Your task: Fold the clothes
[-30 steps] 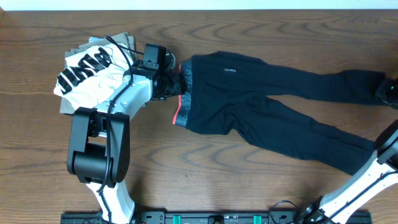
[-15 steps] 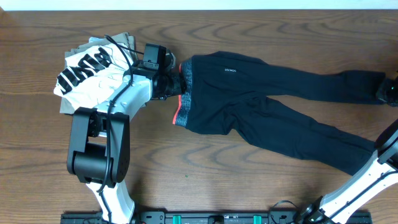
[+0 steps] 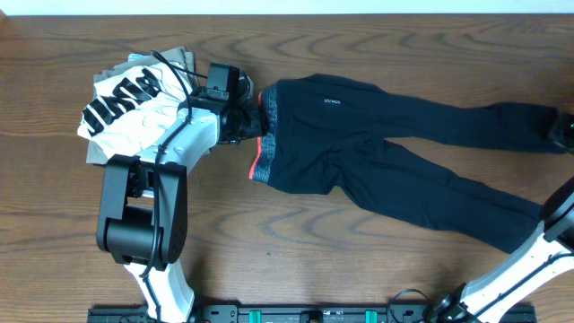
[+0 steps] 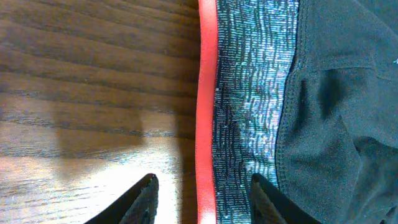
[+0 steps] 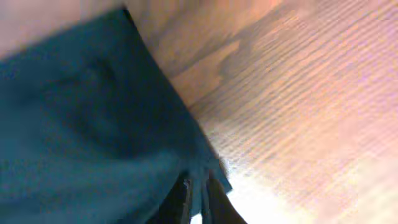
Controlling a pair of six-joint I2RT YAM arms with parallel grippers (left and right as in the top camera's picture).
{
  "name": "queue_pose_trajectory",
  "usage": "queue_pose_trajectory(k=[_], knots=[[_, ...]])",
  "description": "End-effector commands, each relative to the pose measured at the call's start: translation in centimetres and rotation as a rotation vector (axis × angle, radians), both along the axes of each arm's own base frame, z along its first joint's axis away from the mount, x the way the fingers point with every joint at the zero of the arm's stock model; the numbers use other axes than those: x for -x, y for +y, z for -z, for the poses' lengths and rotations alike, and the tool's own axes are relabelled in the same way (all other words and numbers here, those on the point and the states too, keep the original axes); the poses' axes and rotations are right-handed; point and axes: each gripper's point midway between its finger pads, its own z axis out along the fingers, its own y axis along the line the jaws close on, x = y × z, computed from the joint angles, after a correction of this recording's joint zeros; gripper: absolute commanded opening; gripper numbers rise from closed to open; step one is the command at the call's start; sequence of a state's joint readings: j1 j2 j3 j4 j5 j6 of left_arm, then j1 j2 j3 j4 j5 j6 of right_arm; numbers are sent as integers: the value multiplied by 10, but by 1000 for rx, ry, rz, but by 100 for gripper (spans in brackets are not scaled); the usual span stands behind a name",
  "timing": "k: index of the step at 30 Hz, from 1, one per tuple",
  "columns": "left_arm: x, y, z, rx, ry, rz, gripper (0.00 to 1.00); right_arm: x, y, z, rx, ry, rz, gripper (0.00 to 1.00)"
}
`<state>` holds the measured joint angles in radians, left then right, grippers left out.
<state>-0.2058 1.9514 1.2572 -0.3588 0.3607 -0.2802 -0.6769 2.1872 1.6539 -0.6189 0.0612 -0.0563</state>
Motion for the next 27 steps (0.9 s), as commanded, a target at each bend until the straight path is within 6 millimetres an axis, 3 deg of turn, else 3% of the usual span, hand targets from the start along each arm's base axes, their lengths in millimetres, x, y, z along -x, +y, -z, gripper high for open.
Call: queue_pose_trajectory(k=[1, 6, 8, 11, 18, 24, 27], knots=[[-3, 0, -8, 3, -25, 15, 48, 2, -7, -34, 41, -46, 31, 1], [-3, 0, -8, 3, -25, 15, 48, 3, -1, -32, 27, -34, 23, 1], [-3, 0, -8, 3, -25, 15, 48, 3, -2, -32, 28, -34, 23, 11], [-3, 0, -8, 3, -25, 15, 48, 3, -1, -26, 21, -24, 22, 14], [-3, 0, -8, 3, -25, 15, 48, 6, 13, 18, -67, 18, 2, 20], [-3, 0, -8, 3, -25, 15, 48, 11, 20, 50, -117, 71, -1, 18], [-4, 0, -8, 3, -25, 15, 48, 12, 21, 52, -119, 74, -1, 8]])
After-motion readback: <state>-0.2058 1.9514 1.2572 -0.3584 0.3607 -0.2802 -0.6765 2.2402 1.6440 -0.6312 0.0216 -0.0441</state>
